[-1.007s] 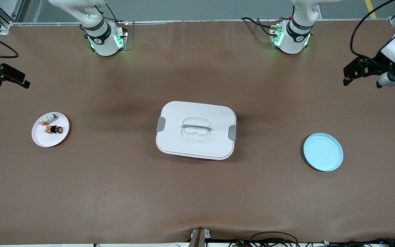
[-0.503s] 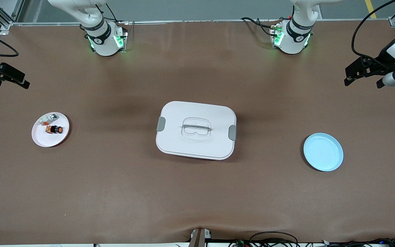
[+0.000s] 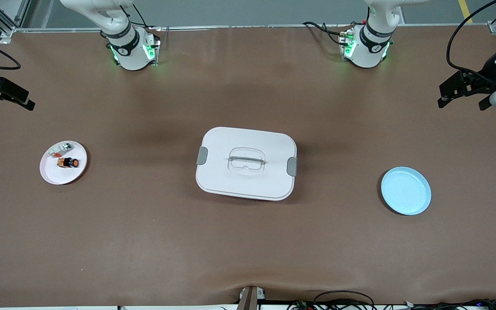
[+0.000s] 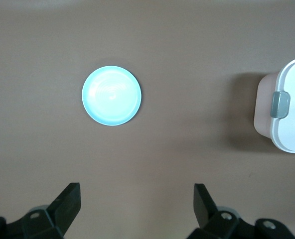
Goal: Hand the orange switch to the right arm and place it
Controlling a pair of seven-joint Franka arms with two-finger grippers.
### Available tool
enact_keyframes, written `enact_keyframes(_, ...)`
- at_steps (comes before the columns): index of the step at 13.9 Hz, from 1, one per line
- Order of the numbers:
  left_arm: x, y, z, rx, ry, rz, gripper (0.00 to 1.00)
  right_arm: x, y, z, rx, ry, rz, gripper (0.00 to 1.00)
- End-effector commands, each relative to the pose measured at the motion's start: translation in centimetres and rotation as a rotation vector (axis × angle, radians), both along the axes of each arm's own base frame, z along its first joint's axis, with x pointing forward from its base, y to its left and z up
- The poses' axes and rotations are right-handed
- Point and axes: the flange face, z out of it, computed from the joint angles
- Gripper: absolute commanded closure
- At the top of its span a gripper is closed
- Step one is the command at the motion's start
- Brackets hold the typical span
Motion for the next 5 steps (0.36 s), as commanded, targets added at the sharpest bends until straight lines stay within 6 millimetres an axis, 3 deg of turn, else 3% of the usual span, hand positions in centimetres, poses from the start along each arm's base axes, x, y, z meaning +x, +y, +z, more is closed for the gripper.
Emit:
enact_keyframes(1,0.39,0.24,0.38,-0.007,-0.003,-0.009,0.00,-0.76,0.25,0.47,0.001,-0.015,-0.008,0.00)
enact_keyframes(5,0.29,0.33,0.28,-0.006,0.008,-0.003,0.00,-0.71,0.19,0.40,0.003,-0.013,-0.010,0.00)
